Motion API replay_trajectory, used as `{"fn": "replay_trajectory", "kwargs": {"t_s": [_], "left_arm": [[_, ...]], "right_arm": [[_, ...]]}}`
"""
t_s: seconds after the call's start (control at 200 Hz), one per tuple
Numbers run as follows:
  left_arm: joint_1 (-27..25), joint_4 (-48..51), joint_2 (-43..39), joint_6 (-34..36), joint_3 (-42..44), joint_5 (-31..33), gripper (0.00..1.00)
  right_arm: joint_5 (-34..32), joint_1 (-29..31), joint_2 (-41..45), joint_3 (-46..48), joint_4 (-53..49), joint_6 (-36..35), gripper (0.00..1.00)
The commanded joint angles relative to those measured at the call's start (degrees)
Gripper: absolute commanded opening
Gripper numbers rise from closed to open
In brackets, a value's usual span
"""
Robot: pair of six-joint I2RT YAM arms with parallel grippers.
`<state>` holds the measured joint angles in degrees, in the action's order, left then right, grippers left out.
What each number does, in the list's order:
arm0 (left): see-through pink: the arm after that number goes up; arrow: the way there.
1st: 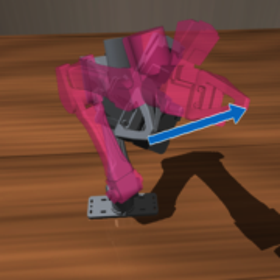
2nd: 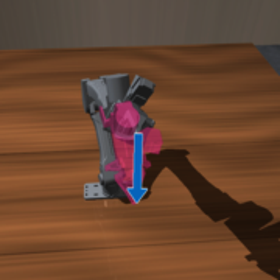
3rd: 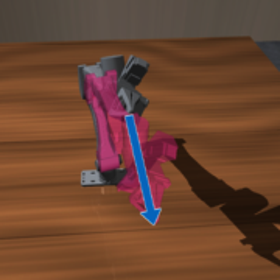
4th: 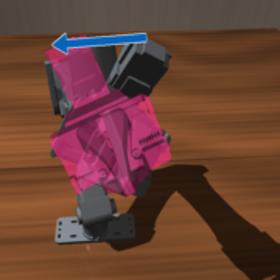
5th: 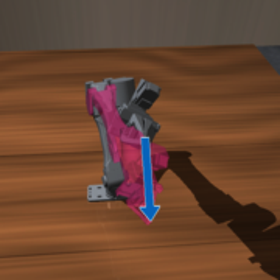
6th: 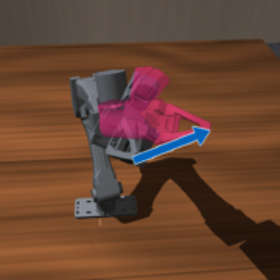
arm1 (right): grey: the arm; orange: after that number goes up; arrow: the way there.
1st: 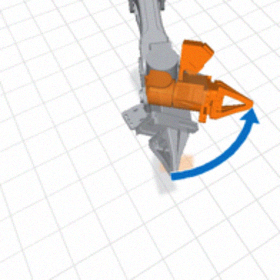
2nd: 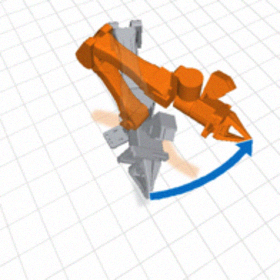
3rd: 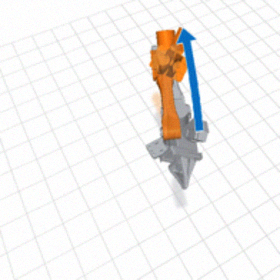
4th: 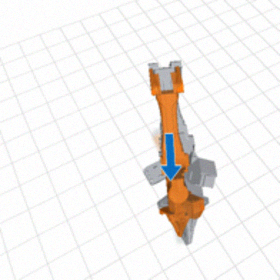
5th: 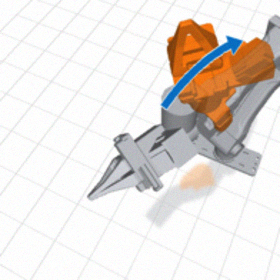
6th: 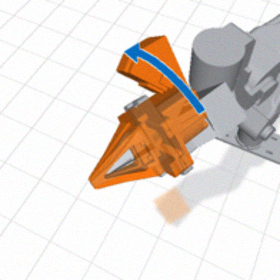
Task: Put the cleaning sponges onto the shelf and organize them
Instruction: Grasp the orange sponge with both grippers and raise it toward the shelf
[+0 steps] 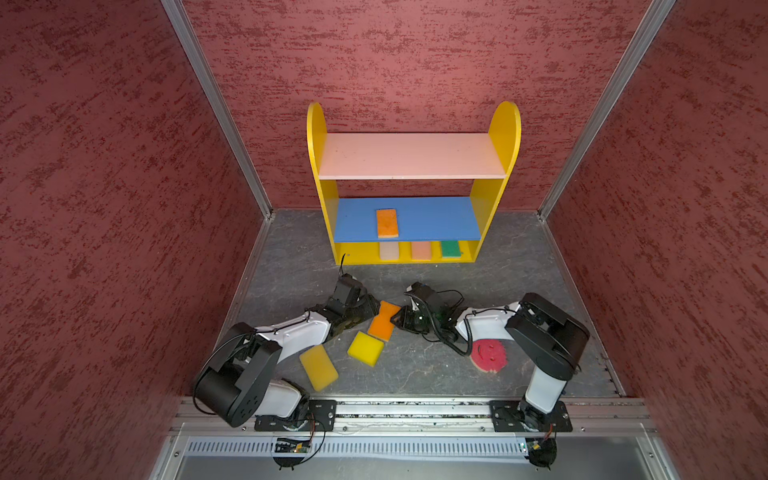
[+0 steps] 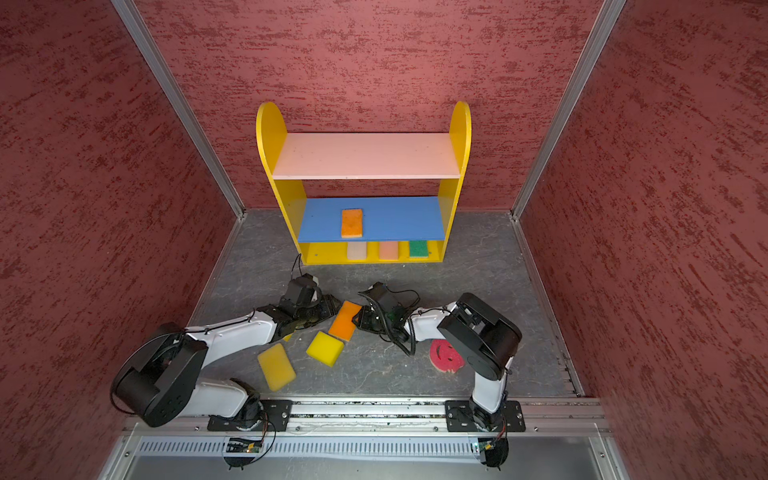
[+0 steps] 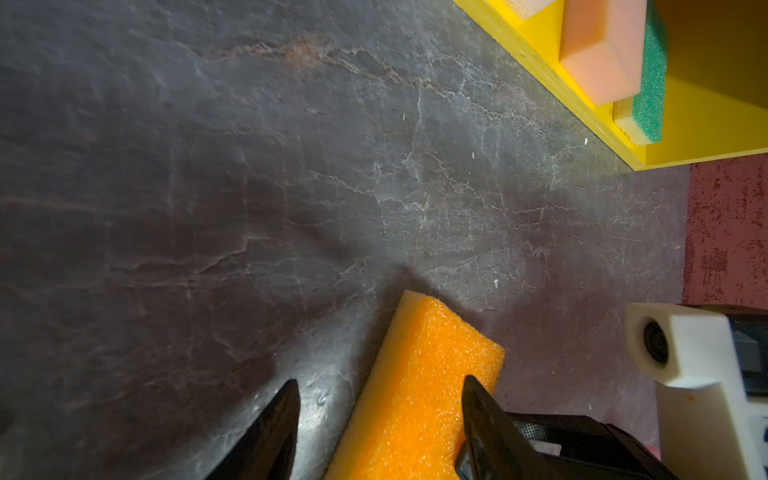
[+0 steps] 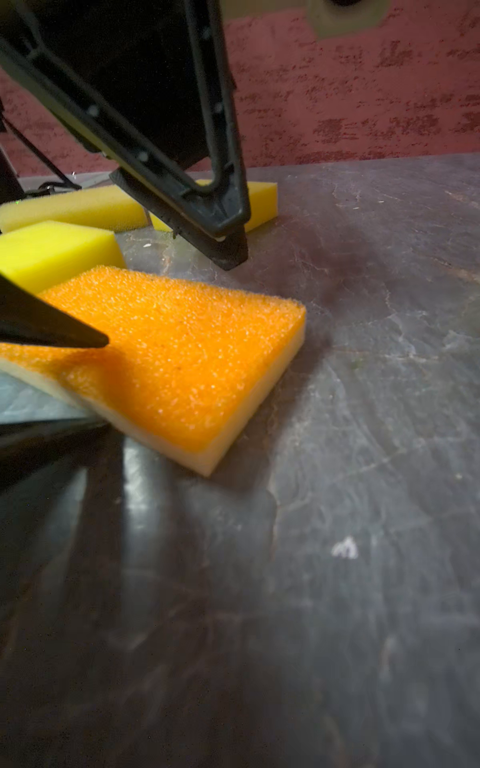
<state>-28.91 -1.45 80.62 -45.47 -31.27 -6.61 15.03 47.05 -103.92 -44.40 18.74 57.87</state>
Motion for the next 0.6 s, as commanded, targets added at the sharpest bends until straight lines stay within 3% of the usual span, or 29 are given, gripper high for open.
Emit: {"fn": "replay_trajectory", "kwargs": {"t_s": [0.0, 0.09, 0.215, 0.426, 0.596], "left_arm": [[-0.3, -2.9, 0.4, -0.7, -1.6, -0.8, 0.62], [-0.3, -1.9, -0.3, -0.4, -2.4, -0.4, 0.66], [-0.3, 0.5, -2.4, 0.6, -4.4, -0.2, 0.79], [-0.6, 1.8, -4.7, 1.7, -7.3, -0.2, 0.81], [-0.6, 2.5, -4.9, 1.7, -9.5, -0.7, 0.86]], "right_arm": [[2.0, -3.1, -2.2, 0.5, 8.1, 4.4, 0.11], [5.4, -5.8, -3.3, 0.5, 10.1, 4.7, 0.0], [7.3, -8.2, -1.2, -1.2, 7.1, 1.0, 0.0], [6.3, -9.7, 5.3, -8.0, -5.6, -10.1, 0.0], [7.5, -10.1, 7.8, -11.9, -11.0, -14.2, 0.0]]}}
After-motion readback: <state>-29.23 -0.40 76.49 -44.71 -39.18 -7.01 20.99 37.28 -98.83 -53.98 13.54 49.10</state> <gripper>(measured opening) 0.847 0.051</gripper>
